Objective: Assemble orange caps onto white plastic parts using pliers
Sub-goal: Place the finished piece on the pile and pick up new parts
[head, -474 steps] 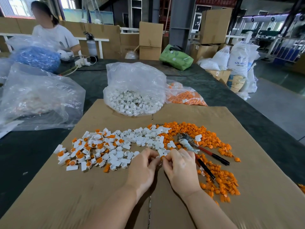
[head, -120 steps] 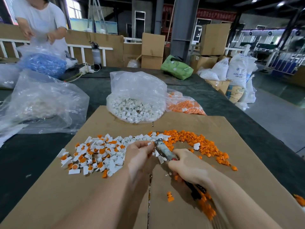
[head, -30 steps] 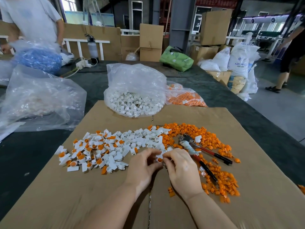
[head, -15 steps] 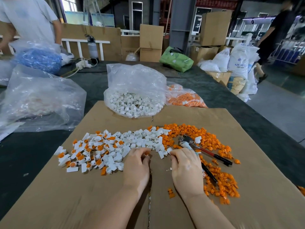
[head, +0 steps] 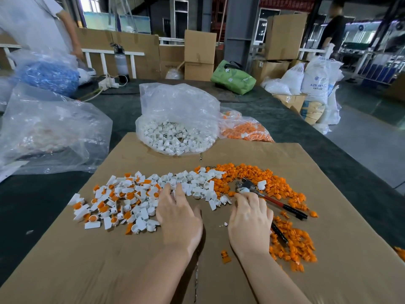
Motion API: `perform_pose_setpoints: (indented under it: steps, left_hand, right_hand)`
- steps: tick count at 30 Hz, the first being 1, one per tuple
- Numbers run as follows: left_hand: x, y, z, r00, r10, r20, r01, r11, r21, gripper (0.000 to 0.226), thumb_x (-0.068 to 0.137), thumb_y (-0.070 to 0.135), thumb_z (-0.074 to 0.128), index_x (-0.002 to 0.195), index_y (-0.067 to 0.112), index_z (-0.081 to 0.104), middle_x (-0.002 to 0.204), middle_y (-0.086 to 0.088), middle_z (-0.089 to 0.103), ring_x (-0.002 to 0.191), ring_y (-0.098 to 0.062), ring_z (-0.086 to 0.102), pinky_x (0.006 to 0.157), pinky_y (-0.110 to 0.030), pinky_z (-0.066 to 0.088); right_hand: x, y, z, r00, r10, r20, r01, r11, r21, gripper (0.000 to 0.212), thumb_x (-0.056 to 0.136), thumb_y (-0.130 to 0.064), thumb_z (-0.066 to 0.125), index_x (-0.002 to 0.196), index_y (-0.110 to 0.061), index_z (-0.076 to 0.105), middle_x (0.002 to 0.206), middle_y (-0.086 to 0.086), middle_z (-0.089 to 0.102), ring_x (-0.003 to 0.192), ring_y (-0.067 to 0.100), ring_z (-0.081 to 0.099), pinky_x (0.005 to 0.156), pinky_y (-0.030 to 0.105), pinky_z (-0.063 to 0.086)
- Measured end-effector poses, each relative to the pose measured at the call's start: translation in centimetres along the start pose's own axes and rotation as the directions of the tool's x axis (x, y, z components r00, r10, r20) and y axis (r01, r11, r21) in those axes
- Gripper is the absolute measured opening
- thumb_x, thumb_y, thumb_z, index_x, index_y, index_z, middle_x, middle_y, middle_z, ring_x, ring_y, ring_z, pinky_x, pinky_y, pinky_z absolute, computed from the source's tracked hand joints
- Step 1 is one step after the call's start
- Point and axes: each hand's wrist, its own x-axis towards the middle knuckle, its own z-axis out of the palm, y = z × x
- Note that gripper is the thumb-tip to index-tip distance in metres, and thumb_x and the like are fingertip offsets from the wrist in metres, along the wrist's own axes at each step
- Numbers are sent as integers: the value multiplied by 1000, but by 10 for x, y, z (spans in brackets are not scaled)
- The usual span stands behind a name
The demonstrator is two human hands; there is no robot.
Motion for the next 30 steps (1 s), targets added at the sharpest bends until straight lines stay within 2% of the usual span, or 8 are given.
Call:
perform_pose_setpoints:
  steps: [5, 10, 12, 15, 18, 21, 26, 30]
  left_hand:
    - [-5, 1, 2, 966, 250, -60, -247, 967, 66, 35, 92, 30, 53, 126, 35, 47, 135, 10, 33, 125, -10, 19, 102, -34, 11]
    - [-2, 1, 11, 879, 455, 139, -469, 879, 90, 47, 100, 24, 35, 144, 37, 26, 147, 18, 25, 129, -10, 18, 102, -30, 12]
    - [-1, 1, 13, 862, 474, 182, -489, 871, 47, 42, 103, 33, 27, 144, 37, 29, 148, 18, 29, 131, -11, 22, 106, -32, 18]
    - [0, 0, 13, 858, 491, 153, -499, 867, 14, 36, 101, 37, 34, 135, 34, 44, 134, 17, 46, 123, -10, 34, 102, -30, 27]
    - [1, -1, 11, 868, 484, 114, -482, 875, -43, 29, 97, 39, 44, 123, 31, 54, 116, 14, 56, 111, -10, 43, 97, -29, 33]
    - [1, -1, 11, 872, 478, 106, -474, 878, -58, 27, 93, 43, 49, 116, 30, 56, 111, 14, 57, 106, -10, 43, 95, -29, 34]
    - [2, -1, 12, 868, 484, 110, -482, 875, -43, 27, 91, 45, 53, 114, 32, 58, 106, 16, 54, 105, -8, 42, 92, -24, 32]
    - [1, -1, 8, 910, 408, 79, -388, 901, -194, 16, 86, 35, 65, 99, 30, 57, 87, 21, 51, 91, -6, 49, 86, -25, 40]
  right_hand:
    - [5, -1, 2, 988, 46, 144, -34, 996, -82, 41, 93, -17, 49, 134, -21, 50, 126, 4, 51, 112, 25, 47, 92, 41, 34]
    - [10, -3, 5, 966, 61, 252, -8, 978, -208, 51, 97, -25, 29, 147, -34, 20, 132, -1, 36, 116, 20, 35, 91, 36, 26]
    - [12, -4, 5, 959, 75, 274, -10, 973, -229, 49, 97, -26, 28, 146, -34, 23, 132, 0, 36, 116, 21, 34, 91, 36, 26]
    - [11, -4, 7, 969, 72, 236, -22, 978, -206, 41, 96, -26, 37, 137, -29, 42, 127, 2, 44, 112, 23, 41, 90, 38, 28]
    - [8, -5, 5, 990, 55, 127, -40, 993, -113, 21, 88, -20, 57, 107, -18, 65, 106, 7, 58, 94, 28, 53, 81, 41, 36]
    - [5, -4, 5, 995, 26, 97, -18, 996, -90, 11, 82, -20, 66, 92, -15, 66, 99, 6, 61, 87, 27, 56, 77, 41, 38]
    - [6, -1, 6, 975, 0, 223, 16, 997, -71, 15, 93, -21, 50, 103, -24, 60, 105, -5, 58, 104, 20, 50, 86, 35, 25]
    - [3, -3, -1, 987, -30, 161, 17, 996, 86, 9, 84, -9, 65, 86, -19, 66, 85, -2, 64, 87, 24, 57, 78, 39, 33]
